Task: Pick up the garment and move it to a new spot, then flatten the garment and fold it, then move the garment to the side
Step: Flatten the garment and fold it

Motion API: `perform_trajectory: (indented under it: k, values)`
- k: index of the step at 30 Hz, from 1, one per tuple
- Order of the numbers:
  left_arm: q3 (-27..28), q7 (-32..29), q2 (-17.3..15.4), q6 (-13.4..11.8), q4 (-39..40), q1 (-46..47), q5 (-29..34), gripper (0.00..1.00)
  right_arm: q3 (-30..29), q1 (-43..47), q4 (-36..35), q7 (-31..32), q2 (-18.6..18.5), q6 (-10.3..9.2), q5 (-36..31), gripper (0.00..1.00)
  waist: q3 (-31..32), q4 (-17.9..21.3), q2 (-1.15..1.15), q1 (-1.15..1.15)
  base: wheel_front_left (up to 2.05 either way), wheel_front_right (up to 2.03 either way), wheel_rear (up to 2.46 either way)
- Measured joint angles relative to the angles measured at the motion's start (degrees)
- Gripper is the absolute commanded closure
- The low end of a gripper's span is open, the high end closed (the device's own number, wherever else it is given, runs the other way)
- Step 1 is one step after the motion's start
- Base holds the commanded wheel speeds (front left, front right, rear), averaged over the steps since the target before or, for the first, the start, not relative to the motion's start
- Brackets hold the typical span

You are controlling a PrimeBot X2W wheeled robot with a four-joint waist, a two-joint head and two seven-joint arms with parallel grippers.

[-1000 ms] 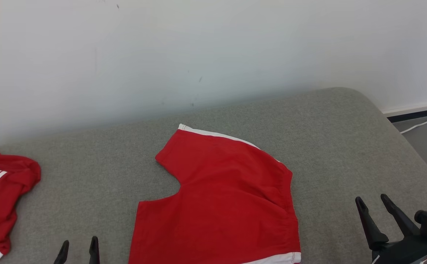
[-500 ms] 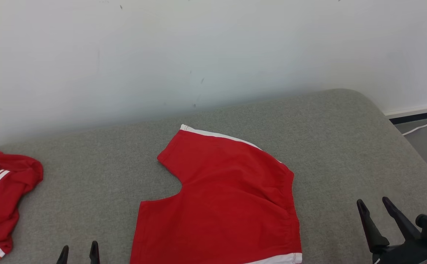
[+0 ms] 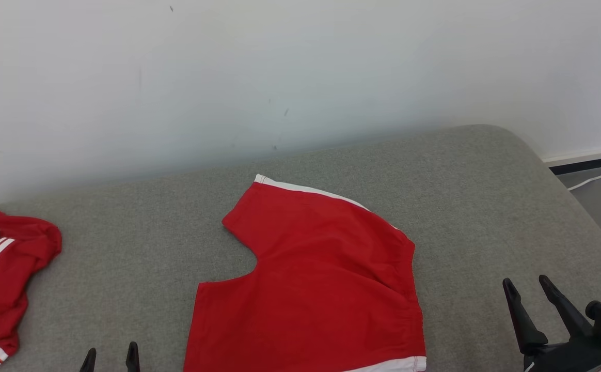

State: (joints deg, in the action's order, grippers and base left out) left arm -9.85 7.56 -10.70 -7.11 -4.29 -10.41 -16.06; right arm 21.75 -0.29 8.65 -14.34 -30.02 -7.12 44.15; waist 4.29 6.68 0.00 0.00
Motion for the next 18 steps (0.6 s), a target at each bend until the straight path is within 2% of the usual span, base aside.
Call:
perform_trajectory:
  k: [10, 18]
  values:
    - [-1.7, -3.4, -0.3, 0.2, 0.5, 0.1, 0.5, 0.0, 1.4, 1.3, 0.0, 1.6, 0.5, 0.0, 0.0, 0.0, 0.1, -1.0, 0.0, 0.0, 0.0, 0.0, 0.0]
    - [-3.7, -8.4, -1.1, 3.2, -0.2, 0.0, -0.7, 0.0, 4.4, 1.5, -0.5, 6.3, 1.8, 0.47, 1.2, 0.0, 0.1, -1.6, 0.0, 0.0, 0.0, 0.0, 0.0]
